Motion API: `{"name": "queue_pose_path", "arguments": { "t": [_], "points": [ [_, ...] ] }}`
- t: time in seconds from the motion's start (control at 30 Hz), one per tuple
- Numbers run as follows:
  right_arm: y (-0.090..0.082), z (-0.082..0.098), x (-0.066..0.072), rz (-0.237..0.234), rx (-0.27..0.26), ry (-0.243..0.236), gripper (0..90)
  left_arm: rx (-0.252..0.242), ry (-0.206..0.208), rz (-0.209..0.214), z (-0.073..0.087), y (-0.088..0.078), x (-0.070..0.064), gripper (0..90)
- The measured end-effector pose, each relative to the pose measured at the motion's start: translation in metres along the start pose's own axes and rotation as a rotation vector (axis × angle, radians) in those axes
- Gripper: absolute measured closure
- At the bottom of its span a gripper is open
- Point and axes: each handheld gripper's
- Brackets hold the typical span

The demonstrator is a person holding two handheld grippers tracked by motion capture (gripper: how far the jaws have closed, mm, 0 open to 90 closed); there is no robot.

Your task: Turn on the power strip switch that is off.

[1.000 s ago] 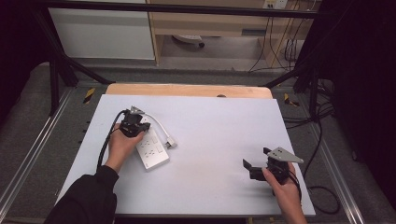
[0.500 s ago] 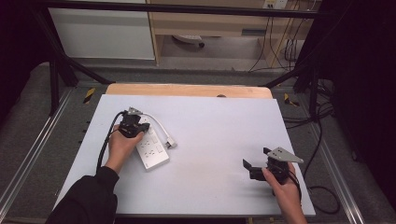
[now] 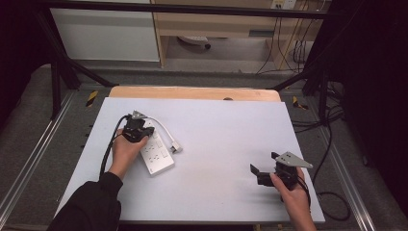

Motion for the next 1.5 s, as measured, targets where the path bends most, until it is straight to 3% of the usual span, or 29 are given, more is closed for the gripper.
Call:
{"name": "queue_pose_path", "arguments": {
  "t": [0.37, 1.5],
  "points": [
    [0.000, 0.000, 0.000, 0.001, -0.002, 0.003, 3.3, -0.008, 0.004, 0.004, -0.001, 0.001, -0.003, 90.0],
    [0.000, 0.000, 0.000, 0.000, 0.001, 0.001, 3.3, -0.112, -0.007, 0.020, -0.009, -0.012, -0.006, 90.0]
  ]
}}
Point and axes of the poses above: each handheld gripper's, and its own axes: y roughly forward along the jaws, z roughly out of its underside, x roughly to its left, and after that the axes turned 6 degrees about y, right-handed
